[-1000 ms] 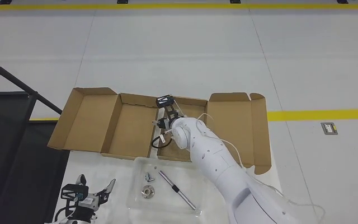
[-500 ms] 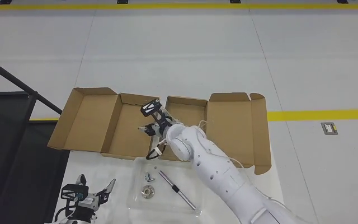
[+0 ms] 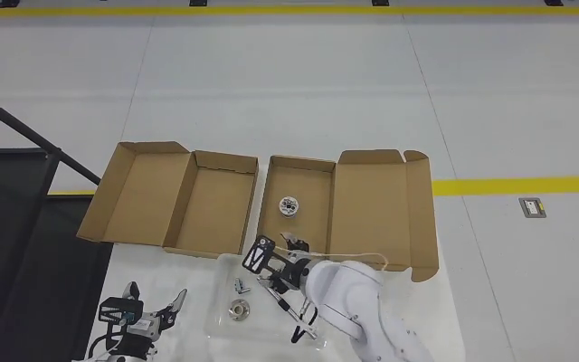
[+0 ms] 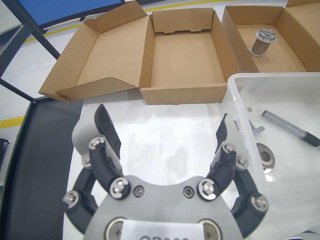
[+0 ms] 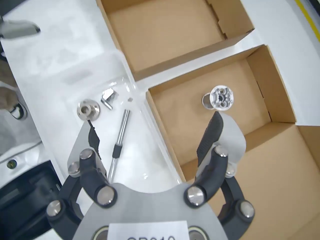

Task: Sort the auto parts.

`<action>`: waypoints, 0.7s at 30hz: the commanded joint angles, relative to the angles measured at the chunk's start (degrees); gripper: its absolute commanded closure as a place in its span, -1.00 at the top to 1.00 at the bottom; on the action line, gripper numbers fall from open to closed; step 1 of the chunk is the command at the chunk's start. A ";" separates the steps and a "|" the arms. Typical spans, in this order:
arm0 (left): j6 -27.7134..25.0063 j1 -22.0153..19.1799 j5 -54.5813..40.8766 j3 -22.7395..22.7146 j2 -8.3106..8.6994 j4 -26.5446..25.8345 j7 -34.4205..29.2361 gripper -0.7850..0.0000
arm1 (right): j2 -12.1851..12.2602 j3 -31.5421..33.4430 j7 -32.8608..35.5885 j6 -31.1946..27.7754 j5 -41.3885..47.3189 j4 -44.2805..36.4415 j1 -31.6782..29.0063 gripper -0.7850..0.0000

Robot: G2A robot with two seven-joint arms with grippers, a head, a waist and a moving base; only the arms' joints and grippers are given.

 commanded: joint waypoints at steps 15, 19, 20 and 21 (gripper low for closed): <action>0.00 0.00 0.00 0.00 0.00 0.00 0.00 1.00 | 0.17 -1.93 1.86 -0.33 -4.13 -0.62 -1.25 1.00; 0.00 0.00 0.00 0.00 0.00 0.00 0.00 1.00 | -0.54 -6.19 6.35 4.50 -8.95 0.19 -1.23 1.00; 0.00 0.00 0.00 0.00 0.00 0.00 0.00 1.00 | -0.77 -7.30 7.59 5.36 -9.76 0.32 -1.13 1.00; 0.00 0.00 0.00 0.00 0.00 0.00 0.00 1.00 | -1.01 -8.34 9.02 6.43 -10.51 0.55 -1.11 1.00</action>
